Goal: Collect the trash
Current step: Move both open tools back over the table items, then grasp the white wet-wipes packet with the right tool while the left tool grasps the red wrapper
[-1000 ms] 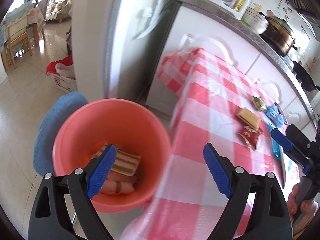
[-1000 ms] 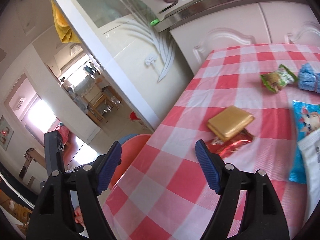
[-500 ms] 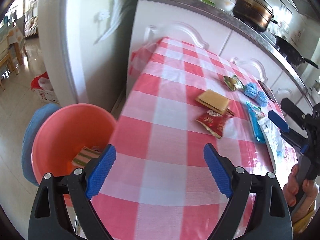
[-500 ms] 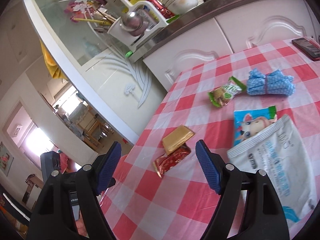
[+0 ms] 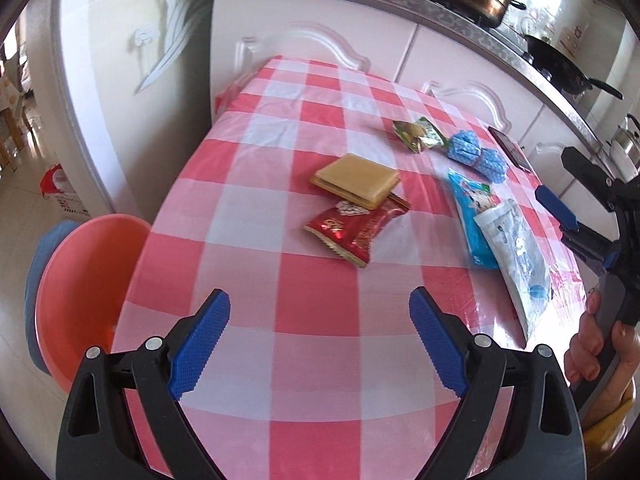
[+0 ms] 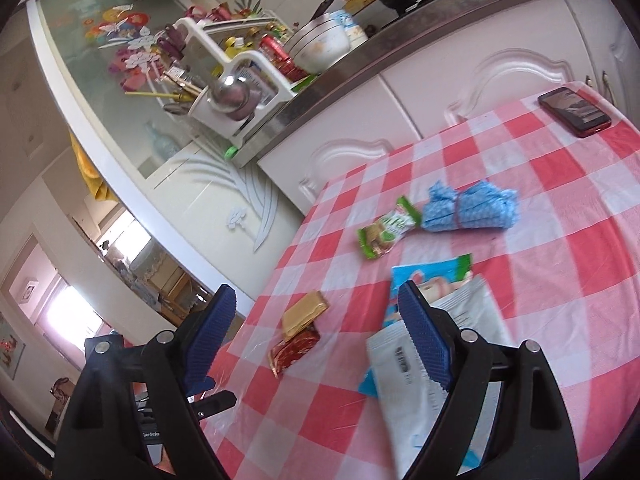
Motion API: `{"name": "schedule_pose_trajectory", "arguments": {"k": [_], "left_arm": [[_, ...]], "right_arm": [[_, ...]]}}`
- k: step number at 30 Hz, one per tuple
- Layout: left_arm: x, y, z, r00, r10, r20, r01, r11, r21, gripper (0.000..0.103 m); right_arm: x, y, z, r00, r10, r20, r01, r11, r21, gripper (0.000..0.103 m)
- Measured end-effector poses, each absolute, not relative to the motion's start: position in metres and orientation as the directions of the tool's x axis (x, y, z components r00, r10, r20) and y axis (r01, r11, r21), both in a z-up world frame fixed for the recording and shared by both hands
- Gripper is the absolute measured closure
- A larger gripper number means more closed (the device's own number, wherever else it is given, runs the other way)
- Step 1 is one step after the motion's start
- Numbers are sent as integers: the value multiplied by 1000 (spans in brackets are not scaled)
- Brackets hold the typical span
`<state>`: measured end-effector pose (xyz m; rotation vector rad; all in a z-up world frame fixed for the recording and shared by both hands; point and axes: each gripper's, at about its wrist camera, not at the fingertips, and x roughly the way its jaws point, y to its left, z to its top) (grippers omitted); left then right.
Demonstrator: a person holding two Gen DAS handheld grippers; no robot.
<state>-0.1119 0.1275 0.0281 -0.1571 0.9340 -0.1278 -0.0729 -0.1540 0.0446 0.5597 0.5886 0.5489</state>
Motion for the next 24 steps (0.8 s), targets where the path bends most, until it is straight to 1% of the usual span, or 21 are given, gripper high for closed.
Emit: {"name": "schedule_pose_trajectory", "arguments": {"k": [3, 7, 13, 17, 20, 24], "left_arm": [[-106, 117, 28, 584, -186, -790, 68, 981, -180, 13], [-95, 108, 26, 585, -190, -788, 96, 981, -166, 13], [-76, 97, 24, 610, -173, -773, 126, 985, -121, 13], [-63, 91, 20, 611, -177, -771, 152, 983, -105, 13], [-56, 85, 17, 603, -185, -776, 177, 980, -96, 13], [-48, 81, 11, 598, -178, -782, 187, 979, -80, 13]], "right_arm": [[-70, -169, 42, 708, 596, -378, -287, 732, 618, 18], [-66, -182, 37, 701, 569, -430, -258, 764, 592, 18], [-66, -188, 25, 671, 519, -529, -237, 826, 511, 18], [-72, -173, 22, 652, 483, -585, -264, 867, 422, 17], [-78, -155, 19, 641, 433, -634, -288, 901, 324, 17], [-82, -135, 13, 636, 357, -684, -317, 929, 190, 14]]}}
